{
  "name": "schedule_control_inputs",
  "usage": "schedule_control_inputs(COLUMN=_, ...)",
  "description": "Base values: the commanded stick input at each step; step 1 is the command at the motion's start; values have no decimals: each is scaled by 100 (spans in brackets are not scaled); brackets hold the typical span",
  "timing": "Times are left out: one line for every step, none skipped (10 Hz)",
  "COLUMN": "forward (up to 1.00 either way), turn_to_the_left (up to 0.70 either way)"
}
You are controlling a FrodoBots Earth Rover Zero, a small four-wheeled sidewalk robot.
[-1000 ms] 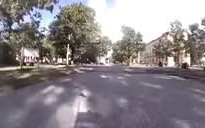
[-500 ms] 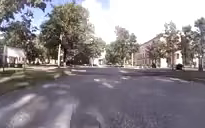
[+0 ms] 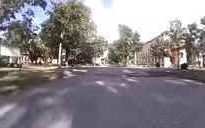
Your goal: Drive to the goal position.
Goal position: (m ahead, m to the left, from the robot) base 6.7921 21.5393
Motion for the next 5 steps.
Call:
schedule_control_inputs(forward=100, turn_to_the_left=0)
schedule_control_inputs(forward=100, turn_to_the_left=0)
schedule_control_inputs(forward=100, turn_to_the_left=0)
schedule_control_inputs(forward=100, turn_to_the_left=0)
schedule_control_inputs(forward=100, turn_to_the_left=0)
